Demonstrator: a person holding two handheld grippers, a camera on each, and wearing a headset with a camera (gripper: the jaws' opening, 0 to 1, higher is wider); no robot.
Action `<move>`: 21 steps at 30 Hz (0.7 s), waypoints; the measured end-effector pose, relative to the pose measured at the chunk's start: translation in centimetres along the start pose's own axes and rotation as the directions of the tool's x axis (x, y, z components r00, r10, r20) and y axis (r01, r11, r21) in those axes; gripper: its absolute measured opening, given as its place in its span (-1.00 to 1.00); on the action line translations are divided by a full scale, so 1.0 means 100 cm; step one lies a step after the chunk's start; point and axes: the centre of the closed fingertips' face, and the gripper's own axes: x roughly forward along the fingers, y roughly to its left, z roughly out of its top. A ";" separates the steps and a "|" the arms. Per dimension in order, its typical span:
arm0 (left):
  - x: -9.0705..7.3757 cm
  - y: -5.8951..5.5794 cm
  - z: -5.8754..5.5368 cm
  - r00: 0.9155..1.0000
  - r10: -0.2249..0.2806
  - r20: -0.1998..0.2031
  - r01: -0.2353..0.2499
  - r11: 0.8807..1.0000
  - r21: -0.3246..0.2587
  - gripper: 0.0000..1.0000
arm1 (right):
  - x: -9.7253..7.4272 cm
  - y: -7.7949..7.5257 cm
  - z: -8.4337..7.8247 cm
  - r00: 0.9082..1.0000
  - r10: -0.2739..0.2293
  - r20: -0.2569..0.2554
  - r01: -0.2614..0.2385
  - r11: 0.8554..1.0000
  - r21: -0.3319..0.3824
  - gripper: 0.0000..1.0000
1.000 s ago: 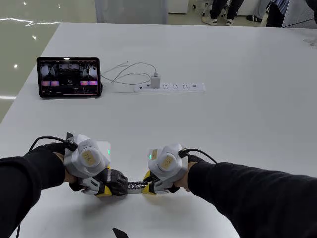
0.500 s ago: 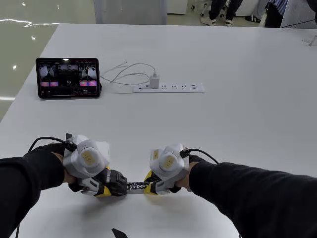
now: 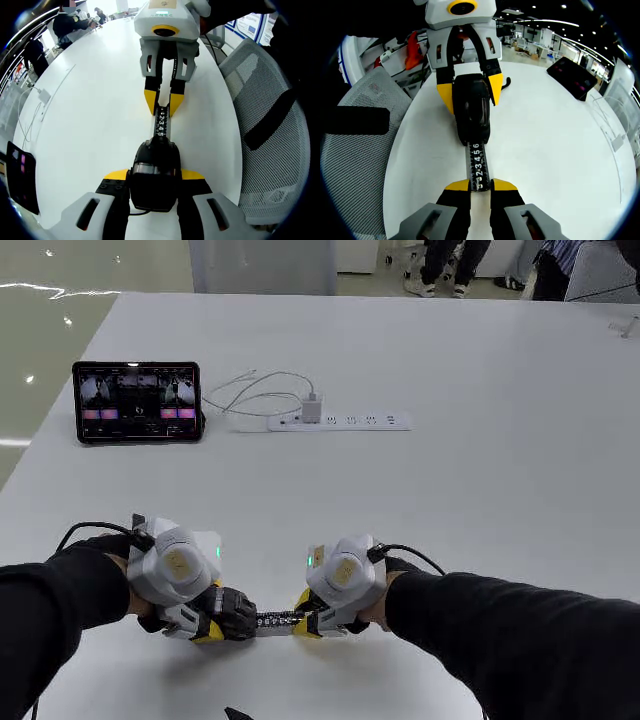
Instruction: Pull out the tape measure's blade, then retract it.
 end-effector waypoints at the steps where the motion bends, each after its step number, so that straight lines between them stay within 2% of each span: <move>1: 0.000 0.000 0.000 1.000 0.000 0.000 0.000 1.000 0.000 -0.39 | 0.000 0.000 0.000 1.000 0.000 -0.001 0.000 1.000 0.000 -0.80; 21: 0.000 0.000 0.000 1.000 0.000 0.000 0.000 1.000 0.000 -0.39 | -0.004 0.000 -0.006 1.000 -0.003 -0.004 0.003 1.000 0.008 -0.80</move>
